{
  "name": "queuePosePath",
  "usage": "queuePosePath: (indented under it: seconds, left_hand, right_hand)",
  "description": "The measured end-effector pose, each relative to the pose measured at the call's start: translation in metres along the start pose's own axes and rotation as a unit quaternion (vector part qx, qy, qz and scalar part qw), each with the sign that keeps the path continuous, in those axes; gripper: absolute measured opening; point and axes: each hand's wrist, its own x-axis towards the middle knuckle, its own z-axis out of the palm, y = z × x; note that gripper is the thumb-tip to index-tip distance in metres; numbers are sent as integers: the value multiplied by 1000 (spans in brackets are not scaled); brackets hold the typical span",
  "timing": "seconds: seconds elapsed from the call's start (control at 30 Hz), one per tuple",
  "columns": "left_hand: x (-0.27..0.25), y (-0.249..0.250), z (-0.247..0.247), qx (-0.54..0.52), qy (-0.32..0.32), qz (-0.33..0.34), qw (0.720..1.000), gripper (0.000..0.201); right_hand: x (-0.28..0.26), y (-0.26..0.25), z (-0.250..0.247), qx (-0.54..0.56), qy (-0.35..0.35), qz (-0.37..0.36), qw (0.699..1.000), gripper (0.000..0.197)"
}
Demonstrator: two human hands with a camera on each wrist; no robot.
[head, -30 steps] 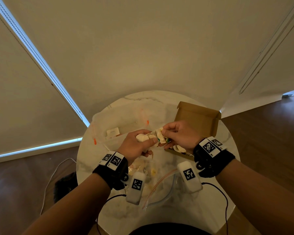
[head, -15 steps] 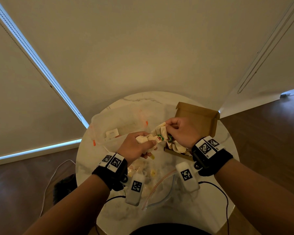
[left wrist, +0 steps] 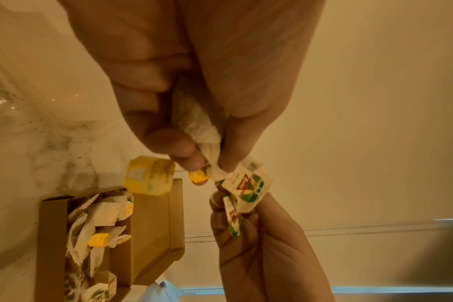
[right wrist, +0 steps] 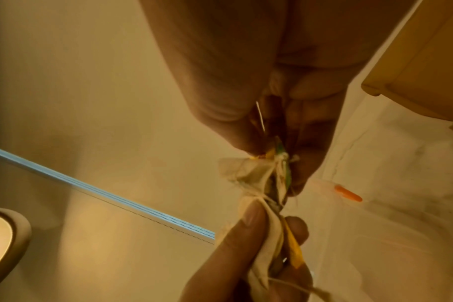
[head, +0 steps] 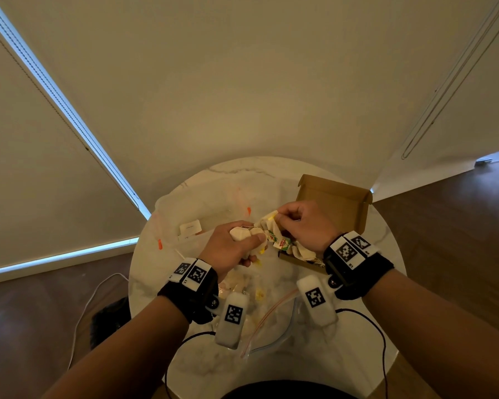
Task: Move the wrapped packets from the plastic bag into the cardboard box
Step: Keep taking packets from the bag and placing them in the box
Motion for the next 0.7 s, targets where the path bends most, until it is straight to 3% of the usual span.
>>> queuePosePath:
  seconds: [0.37, 0.57, 0.7]
  left_hand:
    - [2, 2, 1, -1, 28, -4, 1000, 17]
    - [2, 3, 0, -4, 34, -14, 999, 12]
    - [3, 2, -1, -7, 36, -21, 999, 10]
  right_hand:
    - [-3, -2, 1, 91, -14, 50, 994, 12]
    - [-6, -7, 2, 209, -3, 109, 972, 5]
    - [-10, -12, 2, 236, -16, 116, 965, 18]
